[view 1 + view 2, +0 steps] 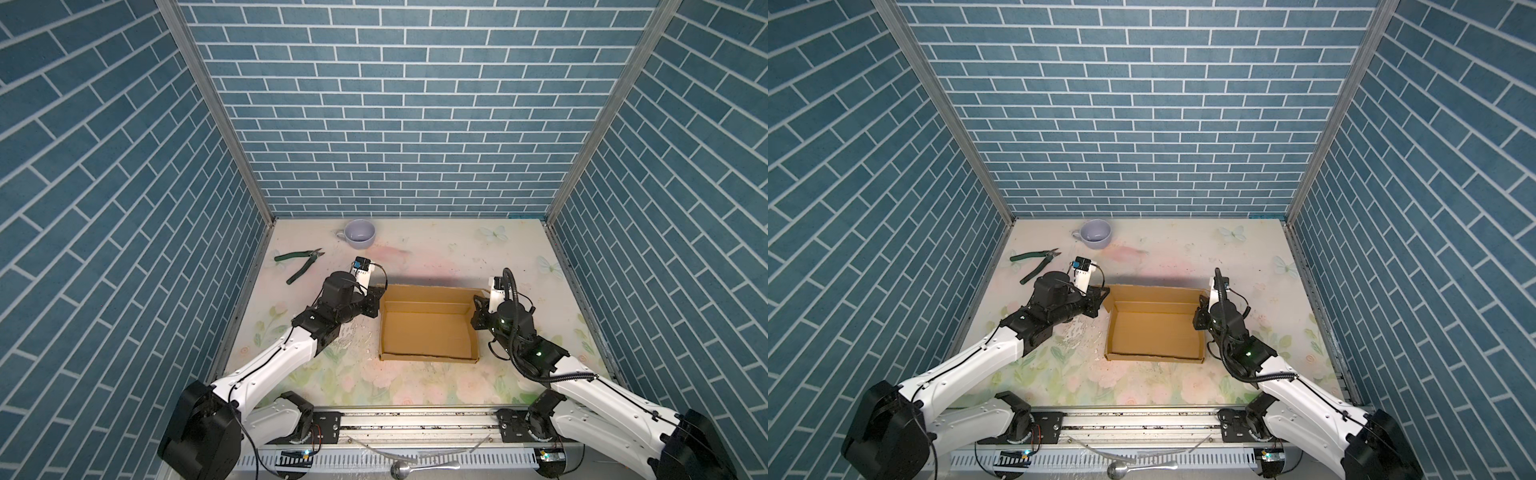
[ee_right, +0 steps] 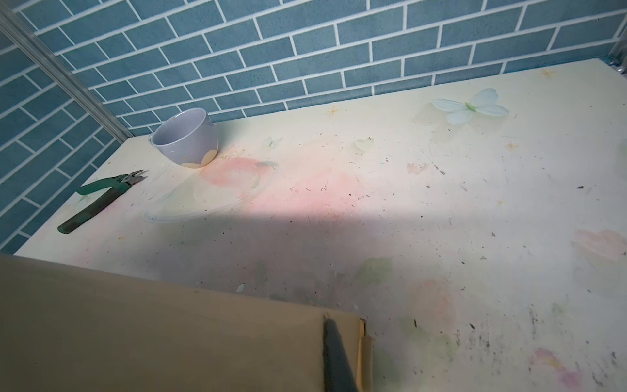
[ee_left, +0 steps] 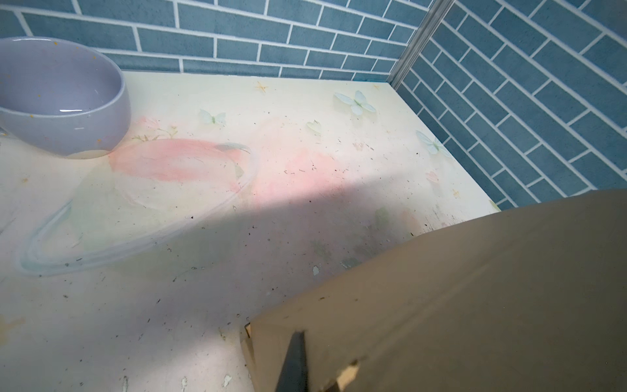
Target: Fold the paper box
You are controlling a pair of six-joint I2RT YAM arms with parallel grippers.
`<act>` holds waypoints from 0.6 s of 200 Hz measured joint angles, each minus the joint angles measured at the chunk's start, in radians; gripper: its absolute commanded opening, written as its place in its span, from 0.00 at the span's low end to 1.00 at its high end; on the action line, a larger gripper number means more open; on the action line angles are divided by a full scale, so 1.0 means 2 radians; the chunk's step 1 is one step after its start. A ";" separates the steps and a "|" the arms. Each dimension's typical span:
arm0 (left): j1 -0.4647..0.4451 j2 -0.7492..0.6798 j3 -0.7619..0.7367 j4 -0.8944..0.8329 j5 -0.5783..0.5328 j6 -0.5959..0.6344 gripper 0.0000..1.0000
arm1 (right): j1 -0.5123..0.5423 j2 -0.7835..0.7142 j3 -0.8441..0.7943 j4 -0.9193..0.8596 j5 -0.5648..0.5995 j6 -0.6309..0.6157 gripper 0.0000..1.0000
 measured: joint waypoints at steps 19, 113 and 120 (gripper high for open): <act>-0.008 -0.014 -0.014 0.008 -0.015 -0.008 0.00 | 0.002 -0.001 -0.005 0.009 0.000 0.008 0.00; -0.016 0.013 0.044 -0.065 -0.033 -0.081 0.00 | 0.008 0.004 -0.006 0.013 0.010 0.024 0.00; -0.020 0.014 0.044 -0.066 -0.037 -0.088 0.00 | 0.008 0.004 -0.006 0.012 0.014 0.025 0.00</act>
